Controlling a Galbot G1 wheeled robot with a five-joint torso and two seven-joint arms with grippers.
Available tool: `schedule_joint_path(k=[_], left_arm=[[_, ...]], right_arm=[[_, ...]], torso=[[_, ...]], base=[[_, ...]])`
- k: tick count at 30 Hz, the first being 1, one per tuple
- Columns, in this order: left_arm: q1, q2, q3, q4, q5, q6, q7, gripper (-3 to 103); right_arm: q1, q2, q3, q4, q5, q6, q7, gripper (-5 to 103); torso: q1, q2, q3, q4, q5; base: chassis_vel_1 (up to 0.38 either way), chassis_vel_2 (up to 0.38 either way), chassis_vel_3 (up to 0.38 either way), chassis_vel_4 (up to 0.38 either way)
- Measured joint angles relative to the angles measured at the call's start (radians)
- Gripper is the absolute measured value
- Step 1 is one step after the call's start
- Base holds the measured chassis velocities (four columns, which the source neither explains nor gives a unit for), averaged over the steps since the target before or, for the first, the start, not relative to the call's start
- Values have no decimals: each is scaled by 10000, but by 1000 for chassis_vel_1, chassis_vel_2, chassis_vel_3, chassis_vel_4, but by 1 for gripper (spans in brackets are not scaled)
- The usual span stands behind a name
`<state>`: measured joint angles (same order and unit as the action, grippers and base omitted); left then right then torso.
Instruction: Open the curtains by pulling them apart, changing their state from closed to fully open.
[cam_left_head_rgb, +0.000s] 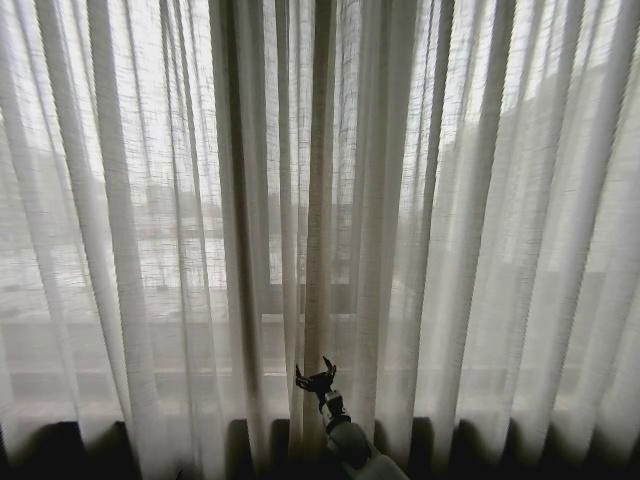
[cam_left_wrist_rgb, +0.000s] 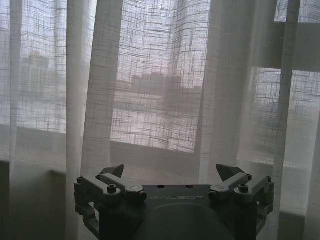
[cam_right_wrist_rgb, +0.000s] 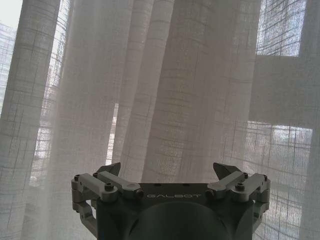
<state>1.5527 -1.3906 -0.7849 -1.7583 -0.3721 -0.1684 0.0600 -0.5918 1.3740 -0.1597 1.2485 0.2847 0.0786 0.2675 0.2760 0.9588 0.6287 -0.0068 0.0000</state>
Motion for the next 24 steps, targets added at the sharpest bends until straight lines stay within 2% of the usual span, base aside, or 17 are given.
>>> schedule_joint_path(k=[1, 3, 6, 9, 12, 13, 14, 15, 16, 19, 21, 22, 23, 24], left_arm=[[0, 0, 0, 0, 0, 0, 0, 100], [18, -3, -1, -3, -5, -21, 0, 100], [24, -14, 13, -10, -5, -24, 0, 100], [26, -11, 33, -44, -5, -25, 1, 100], [25, 3, 33, -49, -5, -25, 0, 100], [24, 12, 31, -52, -5, -25, 0, 100], [17, 23, 28, -52, -9, -25, 0, 100], [8, 25, 28, -48, -10, -25, 0, 100], [8, 25, 28, -48, -10, -25, 0, 100], [-27, 32, 35, -23, -14, -25, 0, 100], [-35, 33, 38, -18, -15, -25, 0, 100], [-36, 35, 41, -13, -16, -26, 0, 100], [-36, 35, 41, -13, -16, -26, 0, 100], [-37, 38, 42, -8, -18, -25, 0, 100]], right_arm=[[0, 0, 0, 0, 0, 0, 0, 103], [-61, 0, 10, 86, -6, -26, 54, 94], [-91, 0, 20, 132, -12, -38, 70, 89], [-156, 0, 27, 159, -31, -49, 80, 73], [-163, 0, 24, 160, -35, -49, 80, 68], [-163, 0, 12, 159, -38, -49, 80, 62], [-133, 0, -35, 122, -42, -50, 81, 46], [-111, 0, -44, 111, -43, -49, 83, 40], [-111, 0, -44, 111, -43, -49, 83, 40], [-133, 0, -15, 110, -55, -50, 84, 24], [-183, 0, 26, 128, -62, -50, 84, 24], [-249, 0, 91, 173, -74, -49, 83, 18], [-249, 0, 91, 173, -74, -49, 83, 18], [-361, 0, 193, 259, -98, -47, 80, 13]], torso=[[0, 0, 0, 0, 0], [0, 0, 0, 0, 0], [0, 0, 0, 0, 0], [0, 1, 0, 0, 0], [0, 2, 0, 0, 0], [0, 1, 0, 0, 0], [0, 2, -1, 1, 0], [0, 1, 0, 1, 0], [0, 1, 0, 1, 0], [0, 1, 0, 1, -1], [0, 1, 0, 1, 0], [0, 1, 0, 1, 0], [0, 1, 0, 1, 0], [0, 1, -1, 1, -1]], base=[[0, 0, 0, 0], [0, 0, 0, 0], [0, 0, 0, 0], [0, 0, 0, 0], [0, 0, 0, 0], [0, 0, 0, 0], [0, 0, 0, 0], [0, 0, 0, 0], [0, 0, 0, 0], [0, 0, 0, 0], [0, 0, 0, 0], [0, 0, 0, 0], [0, 0, 0, 0], [0, 0, 0, 0]])
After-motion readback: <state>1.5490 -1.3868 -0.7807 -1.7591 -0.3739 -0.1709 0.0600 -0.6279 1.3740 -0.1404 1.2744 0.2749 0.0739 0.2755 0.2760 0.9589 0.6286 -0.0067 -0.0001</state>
